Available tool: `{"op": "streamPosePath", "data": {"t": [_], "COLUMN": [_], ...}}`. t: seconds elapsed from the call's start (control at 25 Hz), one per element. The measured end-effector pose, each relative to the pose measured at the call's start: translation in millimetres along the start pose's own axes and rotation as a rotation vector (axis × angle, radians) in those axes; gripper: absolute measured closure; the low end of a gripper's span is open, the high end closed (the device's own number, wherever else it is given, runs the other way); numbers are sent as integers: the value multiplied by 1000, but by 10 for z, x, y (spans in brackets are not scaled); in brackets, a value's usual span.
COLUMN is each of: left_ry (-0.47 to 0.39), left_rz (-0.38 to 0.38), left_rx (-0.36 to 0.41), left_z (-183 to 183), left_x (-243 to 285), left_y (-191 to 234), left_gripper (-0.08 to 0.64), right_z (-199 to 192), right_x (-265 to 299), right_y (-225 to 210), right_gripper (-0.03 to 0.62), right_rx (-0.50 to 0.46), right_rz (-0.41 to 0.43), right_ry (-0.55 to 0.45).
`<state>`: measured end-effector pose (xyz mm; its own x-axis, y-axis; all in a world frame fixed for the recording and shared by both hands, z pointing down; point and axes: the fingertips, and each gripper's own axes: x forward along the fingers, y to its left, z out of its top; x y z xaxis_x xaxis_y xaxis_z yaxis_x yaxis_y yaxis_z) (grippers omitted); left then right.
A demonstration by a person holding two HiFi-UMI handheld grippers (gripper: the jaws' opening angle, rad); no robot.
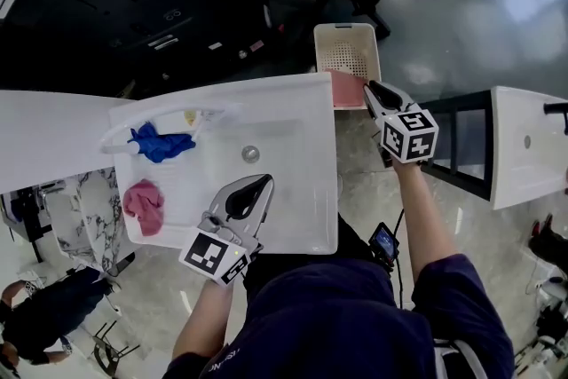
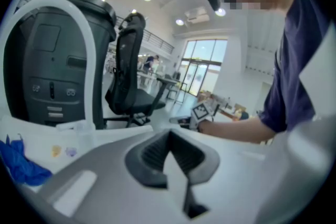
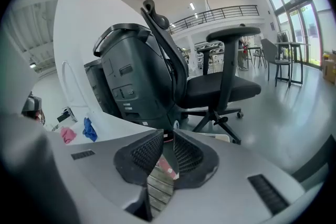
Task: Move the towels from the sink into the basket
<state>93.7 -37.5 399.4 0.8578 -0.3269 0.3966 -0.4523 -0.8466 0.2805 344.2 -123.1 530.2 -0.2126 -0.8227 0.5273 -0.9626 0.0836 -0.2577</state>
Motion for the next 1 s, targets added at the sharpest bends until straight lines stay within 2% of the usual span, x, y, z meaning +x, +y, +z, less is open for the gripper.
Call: {"op": "streamPosePath", "data": {"t": [0.24, 0.64, 1.0], "left_ry": [-51, -103, -153], "left_rz": [-12, 17, -41], "left_rx": [8, 12, 50], "left_z": [26, -103, -133], "left_x": [-382, -1290, -1949], "left_y": [110, 535, 815], "left_gripper": [557, 557, 557], "right_z": [132, 269, 378], "right_x": [-226, -323, -551], "right_y": [611, 1727, 2688], "right_gripper": [552, 568, 574], "right_rx": [-39, -104, -180], "right_rz": [28, 68, 57], "right_ry": [-31, -63, -103]}}
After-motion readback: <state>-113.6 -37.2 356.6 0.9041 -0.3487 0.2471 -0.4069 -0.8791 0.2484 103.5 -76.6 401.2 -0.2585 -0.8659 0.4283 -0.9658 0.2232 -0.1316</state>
